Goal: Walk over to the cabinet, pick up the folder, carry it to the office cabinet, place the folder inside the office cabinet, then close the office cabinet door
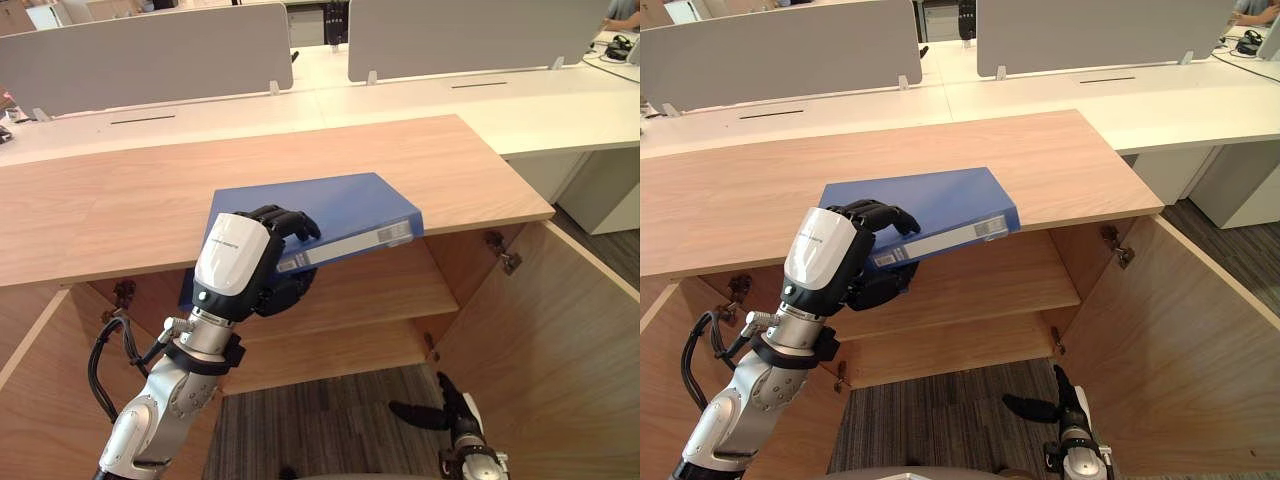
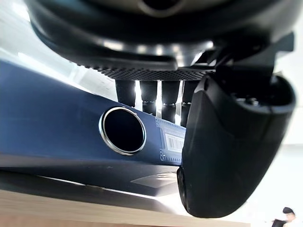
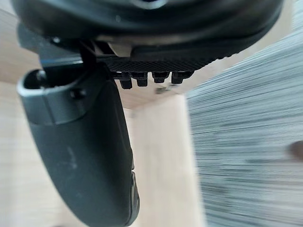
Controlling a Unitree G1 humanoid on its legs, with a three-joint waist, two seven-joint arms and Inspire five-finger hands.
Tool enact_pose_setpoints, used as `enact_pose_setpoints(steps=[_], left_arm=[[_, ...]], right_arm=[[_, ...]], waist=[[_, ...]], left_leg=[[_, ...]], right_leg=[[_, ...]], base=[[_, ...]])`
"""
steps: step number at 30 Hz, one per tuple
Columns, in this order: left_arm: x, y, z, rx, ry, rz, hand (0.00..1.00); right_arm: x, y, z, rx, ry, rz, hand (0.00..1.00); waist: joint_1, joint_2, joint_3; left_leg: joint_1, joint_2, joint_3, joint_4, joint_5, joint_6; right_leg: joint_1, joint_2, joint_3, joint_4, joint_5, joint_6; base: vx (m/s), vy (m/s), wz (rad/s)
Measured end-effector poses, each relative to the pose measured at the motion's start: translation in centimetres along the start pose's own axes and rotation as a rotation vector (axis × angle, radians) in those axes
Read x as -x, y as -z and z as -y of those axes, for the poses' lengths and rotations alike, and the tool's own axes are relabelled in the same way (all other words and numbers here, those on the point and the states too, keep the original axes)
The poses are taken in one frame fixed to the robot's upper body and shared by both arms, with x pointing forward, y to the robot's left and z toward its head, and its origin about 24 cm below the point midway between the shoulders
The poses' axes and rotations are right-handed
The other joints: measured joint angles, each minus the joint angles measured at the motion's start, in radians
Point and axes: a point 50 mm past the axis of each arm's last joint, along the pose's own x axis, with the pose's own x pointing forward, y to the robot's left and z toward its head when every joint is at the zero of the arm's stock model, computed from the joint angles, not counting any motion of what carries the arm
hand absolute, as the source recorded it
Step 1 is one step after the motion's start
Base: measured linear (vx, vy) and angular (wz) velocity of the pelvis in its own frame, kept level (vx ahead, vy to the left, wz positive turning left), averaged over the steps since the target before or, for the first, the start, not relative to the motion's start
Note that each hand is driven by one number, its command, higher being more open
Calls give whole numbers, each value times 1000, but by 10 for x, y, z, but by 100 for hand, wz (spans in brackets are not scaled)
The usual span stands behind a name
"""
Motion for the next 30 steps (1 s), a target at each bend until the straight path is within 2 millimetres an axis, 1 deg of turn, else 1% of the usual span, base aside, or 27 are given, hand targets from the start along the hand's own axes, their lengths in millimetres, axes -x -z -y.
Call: enact_pose_setpoints(steps=[1,2,3,4,5,6,8,9,10,11,13,14,15,16,17,18,19,21,22,24,26,30], left_arm=[[1,-4,0,15,-6,5,0],[2,-11,-1,58,-16,15,0],[3,-14,-2,92,-24,20,0],[4,-22,-4,146,-48,30,0],[4,-29,-8,217,-79,40,0],[4,-33,-11,278,-108,49,0],[4,-40,-21,469,-206,54,0],[5,-41,-26,557,-254,47,0],[5,-41,-29,612,-283,40,0],[6,-39,-34,724,-339,28,0],[9,-33,-38,882,-394,-2,0],[11,-30,-39,945,-402,-14,0],[13,-26,-39,1044,-405,-31,0],[14,-25,-39,1090,-406,-39,0],[15,-21,-37,1173,-404,-54,0],[16,-18,-37,1241,-402,-64,0],[16,-17,-37,1271,-399,-64,0],[16,-15,-35,1383,-379,-50,0],[16,-15,-35,1408,-372,-44,0],[16,-15,-34,1468,-351,-26,0],[17,-13,-33,1506,-360,-23,0],[21,-3,-22,1581,-360,-78,0]], right_arm=[[0,-7,-1,-16,0,32,100],[2,-21,-3,-49,0,100,100],[3,-29,-3,-68,1,136,100],[5,-46,-5,-106,3,210,100],[8,-63,-5,-152,5,288,100],[11,-75,-4,-181,14,346,100],[23,-103,1,-272,38,487,100],[29,-113,4,-304,46,545,100],[32,-119,7,-315,54,579,100],[39,-132,13,-348,70,647,100],[51,-151,24,-390,96,755,100],[56,-157,26,-406,98,793,100],[62,-165,31,-434,97,845,100],[65,-169,32,-448,92,867,100],[69,-176,34,-483,73,909,100],[73,-183,34,-512,43,952,100],[74,-187,33,-523,26,973,100],[74,-204,30,-544,-65,1043,100],[75,-208,28,-539,-94,1057,100],[76,-222,20,-508,-210,1098,100],[77,-228,15,-505,-287,1116,100],[78,-239,8,-498,-420,1137,100]], waist=[[0,0,0],[1,-1,0],[0,-1,1],[0,-2,1],[-1,-2,1],[0,-3,2],[0,-3,2],[-2,-4,3],[-2,-5,3],[-2,-6,4],[-3,-8,5],[-4,-10,6],[-5,-14,9],[-6,-16,10],[-6,-19,12],[-7,-22,14],[-8,-24,15],[-9,-30,18],[-9,-30,18],[-4,-30,18],[2,-30,18],[9,-29,17]], left_leg=[[-1,0,2,1,0,0],[-2,0,5,4,-1,1],[-1,-1,5,4,-1,1],[-2,-1,7,4,-1,2],[-1,-2,10,4,-3,4],[-1,-2,11,4,-3,4],[0,-3,14,4,-5,7],[1,-3,16,4,-5,8],[1,-3,18,4,-6,8],[1,-3,21,4,-6,8],[1,-4,26,4,-8,9],[1,-4,28,4,-8,9],[1,-4,29,4,-9,9],[1,-4,30,4,-9,9],[0,-4,31,4,-10,10],[0,-4,33,4,-10,10],[0,-5,33,4,-10,11],[-2,-6,33,5,-11,11],[-3,-6,33,5,-11,11],[-4,-8,32,5,-11,12],[-6,-8,29,5,-11,13],[-9,-9,18,4,-8,16]], right_leg=[[-1,0,2,-3,3,0],[-1,0,4,-6,5,1],[0,0,4,-7,6,1],[0,0,6,-11,9,3],[0,0,9,-12,11,3],[-1,-1,11,-13,12,4],[-2,-1,15,-13,12,5],[-3,-1,18,-13,13,6],[-3,-1,20,-13,13,6],[-6,-2,23,-13,14,7],[-9,-2,29,-13,14,8],[-10,-2,30,-13,14,8],[-10,-2,32,-13,15,8],[-11,-2,32,-13,15,9],[-12,-2,34,-14,15,9],[-12,-2,36,-13,15,10],[-12,-2,37,-13,16,10],[-11,-3,37,-13,17,12],[-12,-3,37,-13,17,13],[-12,-5,36,-13,18,14],[-12,-5,32,-13,18,14],[-9,-7,22,-13,18,14]], base=[[2,5,-7],[5,5,-5],[5,6,-5],[-4,7,-5],[-9,7,-6],[-11,7,-5],[-7,6,-5],[-5,6,-6],[-3,7,-8],[-5,8,-8],[-3,9,-8],[5,5,-7],[7,2,-4],[11,1,-4],[13,3,-4],[11,3,-4],[0,0,0],[0,0,0],[0,0,0],[0,0,0],[-1,-1,6],[-7,-6,9]])
